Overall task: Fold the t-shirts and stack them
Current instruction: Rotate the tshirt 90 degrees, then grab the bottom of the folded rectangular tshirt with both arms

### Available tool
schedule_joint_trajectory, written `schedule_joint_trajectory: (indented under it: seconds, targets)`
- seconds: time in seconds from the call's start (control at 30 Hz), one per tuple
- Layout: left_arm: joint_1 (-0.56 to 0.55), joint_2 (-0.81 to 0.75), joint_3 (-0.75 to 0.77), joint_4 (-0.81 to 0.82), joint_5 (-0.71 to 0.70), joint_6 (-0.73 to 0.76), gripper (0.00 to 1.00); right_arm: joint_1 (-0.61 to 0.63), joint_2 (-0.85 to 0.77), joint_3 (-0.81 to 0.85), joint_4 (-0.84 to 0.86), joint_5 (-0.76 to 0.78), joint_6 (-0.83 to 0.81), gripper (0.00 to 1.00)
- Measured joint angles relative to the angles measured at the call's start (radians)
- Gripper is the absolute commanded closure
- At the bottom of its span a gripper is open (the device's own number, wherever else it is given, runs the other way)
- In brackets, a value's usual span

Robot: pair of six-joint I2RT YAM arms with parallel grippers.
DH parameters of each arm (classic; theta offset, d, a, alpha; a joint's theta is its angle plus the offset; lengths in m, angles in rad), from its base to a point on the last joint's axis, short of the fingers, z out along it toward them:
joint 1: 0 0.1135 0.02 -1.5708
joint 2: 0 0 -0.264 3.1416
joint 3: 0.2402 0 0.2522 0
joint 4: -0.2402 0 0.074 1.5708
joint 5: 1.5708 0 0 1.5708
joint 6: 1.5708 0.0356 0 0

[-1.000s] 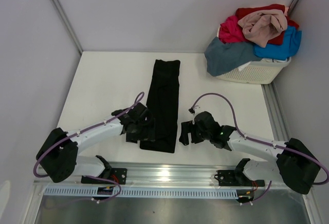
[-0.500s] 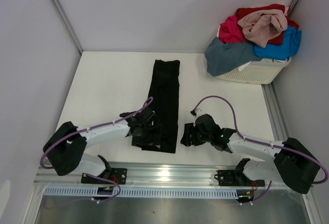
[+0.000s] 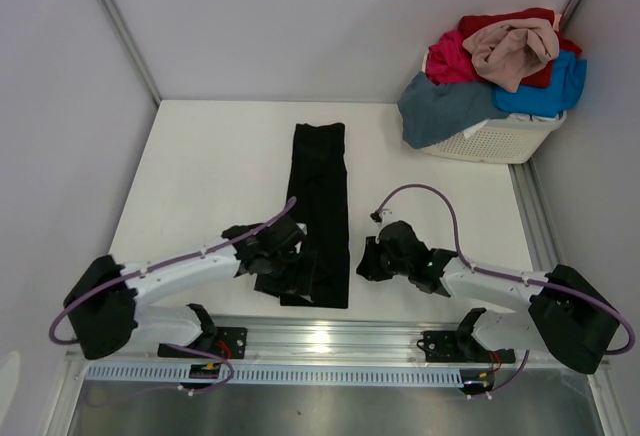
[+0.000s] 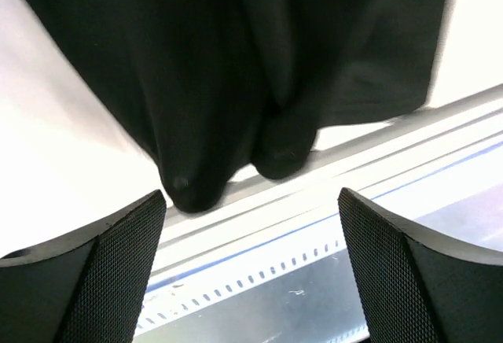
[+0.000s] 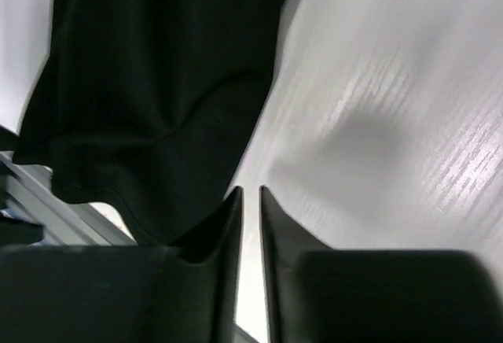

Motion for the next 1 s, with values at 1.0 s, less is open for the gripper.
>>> schedule_joint_trajectory:
  seconds: [1.0]
  targets:
    - [0.011,-0.192,-0.154,0.218,-0.058,-0.009,0.04,0.097,0.375,0.035,0.443,-0.269,0.13,1.0]
